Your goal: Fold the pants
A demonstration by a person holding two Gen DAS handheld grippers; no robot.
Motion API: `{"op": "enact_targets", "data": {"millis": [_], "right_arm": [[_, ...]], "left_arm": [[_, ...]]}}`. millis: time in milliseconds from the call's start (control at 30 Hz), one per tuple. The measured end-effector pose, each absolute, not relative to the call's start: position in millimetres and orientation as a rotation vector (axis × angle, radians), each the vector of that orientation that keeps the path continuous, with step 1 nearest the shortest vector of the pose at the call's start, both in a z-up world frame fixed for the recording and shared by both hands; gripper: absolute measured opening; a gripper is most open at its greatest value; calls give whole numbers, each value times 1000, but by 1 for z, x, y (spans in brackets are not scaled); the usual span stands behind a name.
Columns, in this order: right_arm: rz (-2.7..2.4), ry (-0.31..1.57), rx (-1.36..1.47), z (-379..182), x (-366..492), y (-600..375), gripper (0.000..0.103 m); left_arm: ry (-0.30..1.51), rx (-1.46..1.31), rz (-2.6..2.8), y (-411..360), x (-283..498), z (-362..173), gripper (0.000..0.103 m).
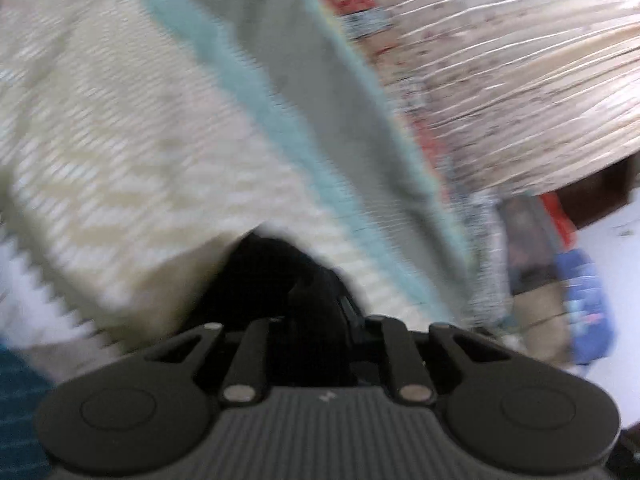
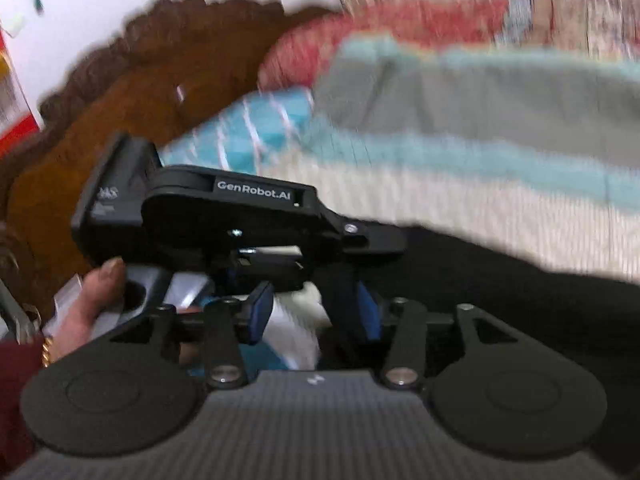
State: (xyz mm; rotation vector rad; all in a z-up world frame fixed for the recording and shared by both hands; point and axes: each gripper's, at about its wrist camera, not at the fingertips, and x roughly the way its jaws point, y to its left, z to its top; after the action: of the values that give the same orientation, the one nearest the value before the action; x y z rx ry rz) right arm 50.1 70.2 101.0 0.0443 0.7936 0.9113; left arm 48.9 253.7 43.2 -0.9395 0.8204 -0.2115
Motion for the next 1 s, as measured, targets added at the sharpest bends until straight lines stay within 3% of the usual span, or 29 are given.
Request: {"op": "enact_targets", "data": {"millis": [267,367,467,667,833,1000], "right_arm": [[895,771,-78,98,38,40,49],[926,1003,-154,48,29,45,51],[981,853,-306,56,-4,56,52],[930,816,-53,99,21,6,51],[737,777,78,101,20,-75,51],[482,742,250,90,18,-164,52]], "left_arm": [[823,-1009,-160,263,26,12,13],[853,-975,-151,259,27,11,13],[843,-959,-137,258,22,15,17],[769,-973,-44,278,-8,42,30],[626,-1047,2,292,-31,70,31],[654,-921,-122,240,-1,96,31]]}}
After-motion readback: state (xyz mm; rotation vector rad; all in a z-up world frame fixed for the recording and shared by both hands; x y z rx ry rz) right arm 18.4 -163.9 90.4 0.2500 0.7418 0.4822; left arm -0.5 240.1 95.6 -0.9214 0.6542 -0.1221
